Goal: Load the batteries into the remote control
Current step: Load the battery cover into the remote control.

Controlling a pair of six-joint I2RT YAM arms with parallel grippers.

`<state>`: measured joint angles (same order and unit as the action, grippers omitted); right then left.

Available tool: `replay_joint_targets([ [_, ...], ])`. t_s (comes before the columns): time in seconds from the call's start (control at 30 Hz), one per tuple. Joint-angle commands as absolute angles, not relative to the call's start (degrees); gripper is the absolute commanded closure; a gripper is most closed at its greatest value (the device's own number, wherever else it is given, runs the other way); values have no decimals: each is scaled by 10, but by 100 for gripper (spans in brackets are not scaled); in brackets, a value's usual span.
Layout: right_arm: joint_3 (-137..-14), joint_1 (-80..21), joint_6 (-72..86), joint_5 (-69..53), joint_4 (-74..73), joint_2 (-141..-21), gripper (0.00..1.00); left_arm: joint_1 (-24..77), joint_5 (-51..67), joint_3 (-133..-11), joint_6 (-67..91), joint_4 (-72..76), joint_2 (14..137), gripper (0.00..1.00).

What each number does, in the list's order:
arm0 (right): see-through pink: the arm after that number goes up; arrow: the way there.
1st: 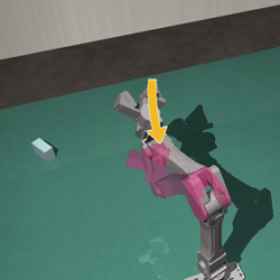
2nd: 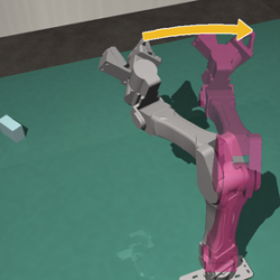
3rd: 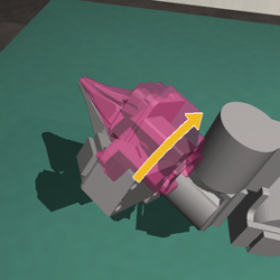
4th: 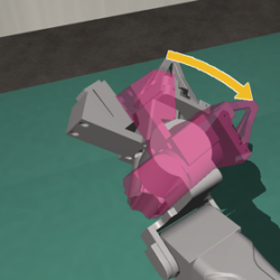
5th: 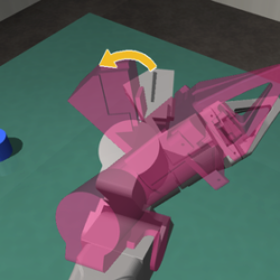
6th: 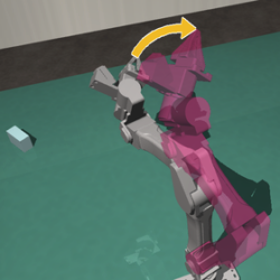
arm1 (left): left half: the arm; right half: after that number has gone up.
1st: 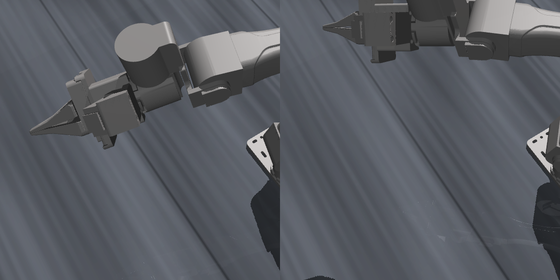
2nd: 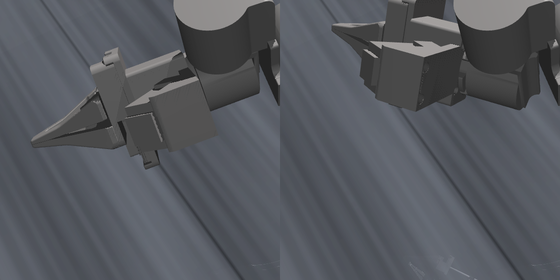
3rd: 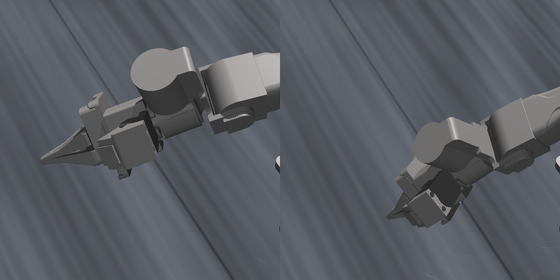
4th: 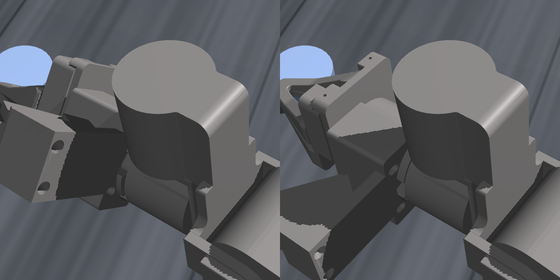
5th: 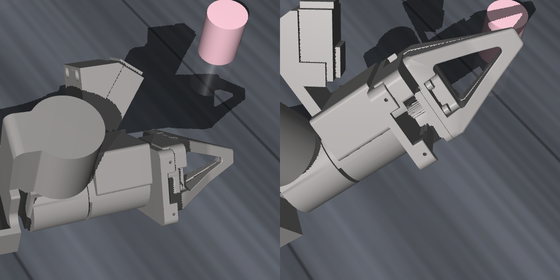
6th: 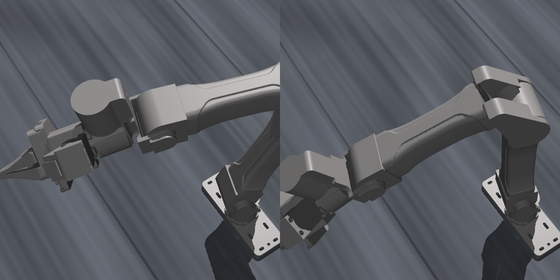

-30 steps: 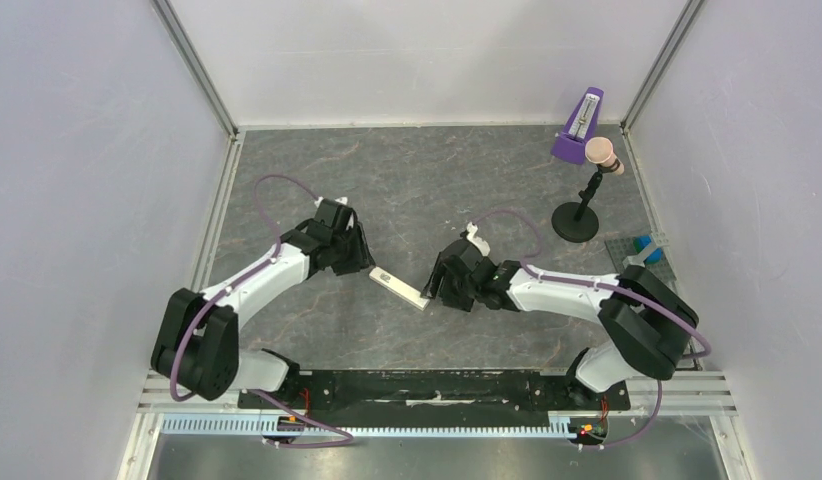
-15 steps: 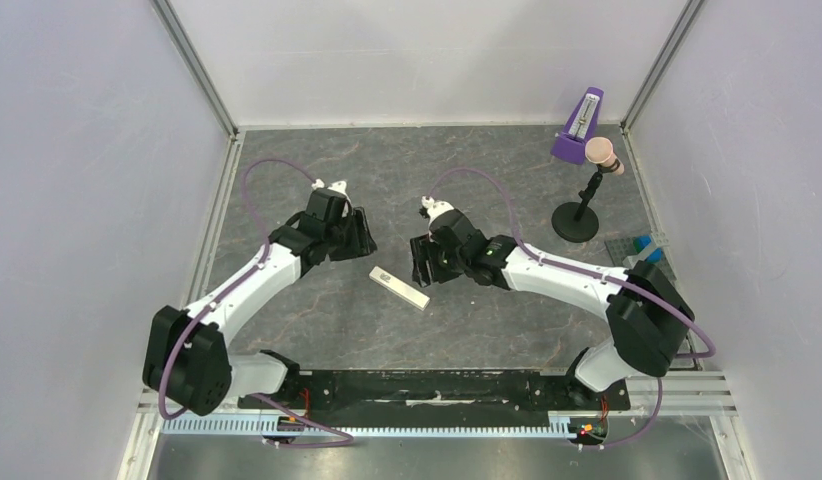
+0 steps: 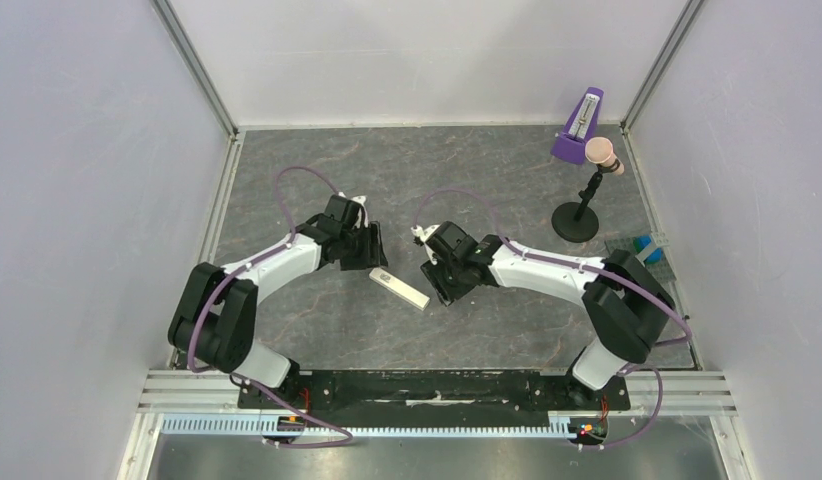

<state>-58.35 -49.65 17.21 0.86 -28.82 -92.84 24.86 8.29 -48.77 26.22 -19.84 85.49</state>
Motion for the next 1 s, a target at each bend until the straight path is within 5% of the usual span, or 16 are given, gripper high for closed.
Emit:
replay_joint_targets([
  [0.0, -605, -498, 142, -29, -290, -947, 57, 249, 113, -472, 246, -150, 875, 37],
  [0.87, -568, -514, 187, -34, -183, -986, 61, 249, 127, -452, 269, -156, 903, 53],
  [0.97, -562, -516, 201, -34, -168, -988, 62, 249, 136, -450, 272, -158, 907, 62],
])
